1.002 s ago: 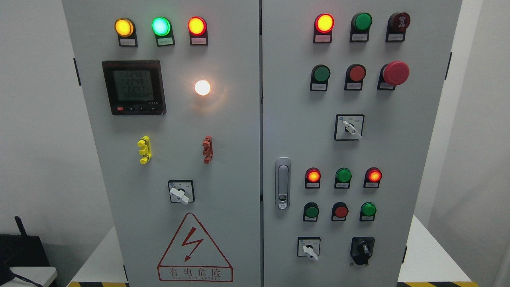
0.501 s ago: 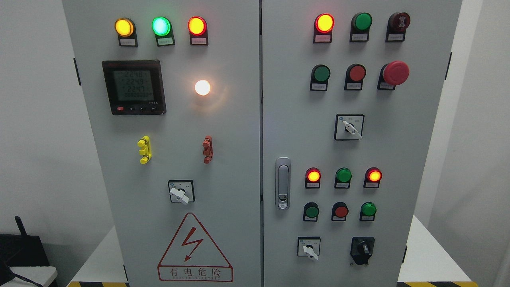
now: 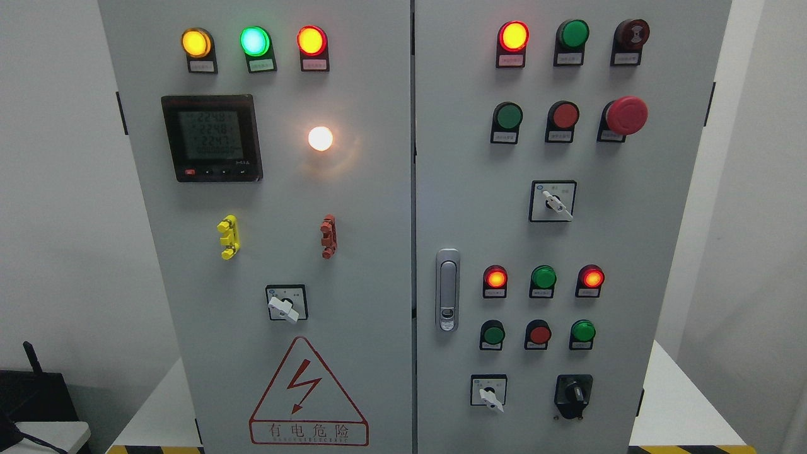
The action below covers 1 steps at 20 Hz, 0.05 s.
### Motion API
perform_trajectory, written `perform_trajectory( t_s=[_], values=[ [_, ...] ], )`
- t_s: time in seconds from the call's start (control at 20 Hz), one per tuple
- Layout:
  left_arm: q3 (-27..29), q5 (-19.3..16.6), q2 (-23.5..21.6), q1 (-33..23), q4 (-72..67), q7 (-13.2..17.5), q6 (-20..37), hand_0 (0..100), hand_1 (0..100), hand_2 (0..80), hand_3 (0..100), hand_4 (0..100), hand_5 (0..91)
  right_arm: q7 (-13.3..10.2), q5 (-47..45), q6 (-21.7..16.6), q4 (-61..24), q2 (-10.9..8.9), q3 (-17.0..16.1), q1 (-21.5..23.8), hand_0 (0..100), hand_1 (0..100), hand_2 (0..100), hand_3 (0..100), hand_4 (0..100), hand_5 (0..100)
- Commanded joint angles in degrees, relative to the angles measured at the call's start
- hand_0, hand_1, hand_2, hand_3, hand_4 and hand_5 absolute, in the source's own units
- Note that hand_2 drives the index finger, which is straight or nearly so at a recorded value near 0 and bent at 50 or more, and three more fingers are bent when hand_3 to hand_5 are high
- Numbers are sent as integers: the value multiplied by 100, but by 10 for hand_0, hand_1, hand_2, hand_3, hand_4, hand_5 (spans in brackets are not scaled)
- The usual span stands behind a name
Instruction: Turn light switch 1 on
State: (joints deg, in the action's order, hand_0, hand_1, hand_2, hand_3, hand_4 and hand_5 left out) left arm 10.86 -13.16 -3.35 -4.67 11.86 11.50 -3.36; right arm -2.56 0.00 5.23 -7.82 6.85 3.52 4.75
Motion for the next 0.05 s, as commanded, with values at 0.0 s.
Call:
perform_trajectory(
  t_s=[0.0],
  values=[
    [-831, 42, 203, 168, -720, -60, -25, 325, 0, 0, 0, 0, 0, 1, -97, -4, 0, 0, 0, 0, 120, 389, 0, 0, 0, 0]
  ],
)
